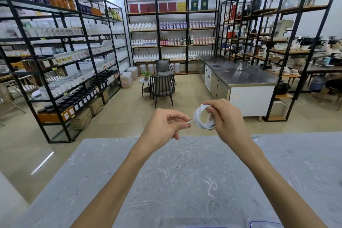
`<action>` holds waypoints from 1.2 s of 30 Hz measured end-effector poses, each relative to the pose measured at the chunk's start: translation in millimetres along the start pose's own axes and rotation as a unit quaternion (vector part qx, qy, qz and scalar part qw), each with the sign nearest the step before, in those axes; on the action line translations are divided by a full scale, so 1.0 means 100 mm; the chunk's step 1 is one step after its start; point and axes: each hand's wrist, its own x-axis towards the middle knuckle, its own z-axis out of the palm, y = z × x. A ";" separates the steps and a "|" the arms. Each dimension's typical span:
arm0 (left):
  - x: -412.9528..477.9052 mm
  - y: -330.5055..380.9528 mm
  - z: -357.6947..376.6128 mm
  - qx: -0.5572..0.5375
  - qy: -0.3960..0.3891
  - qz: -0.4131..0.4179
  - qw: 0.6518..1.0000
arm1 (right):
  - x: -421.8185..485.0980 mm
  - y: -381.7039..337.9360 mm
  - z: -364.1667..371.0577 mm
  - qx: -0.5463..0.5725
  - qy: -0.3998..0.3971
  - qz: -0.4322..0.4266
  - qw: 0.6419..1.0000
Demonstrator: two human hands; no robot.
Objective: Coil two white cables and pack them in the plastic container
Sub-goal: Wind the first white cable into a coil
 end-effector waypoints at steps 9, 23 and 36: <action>-0.10 -0.03 0.09 -0.013 -0.026 -0.007 1.000 | -0.03 -0.08 0.01 -0.008 0.018 0.036 0.999; -0.07 -0.11 0.29 0.008 -0.021 0.017 1.000 | -0.23 -0.14 0.20 0.208 -0.011 0.189 0.960; -0.04 -0.22 0.42 -0.223 0.013 0.003 0.975 | -0.24 -0.27 0.21 0.376 -0.023 0.253 0.891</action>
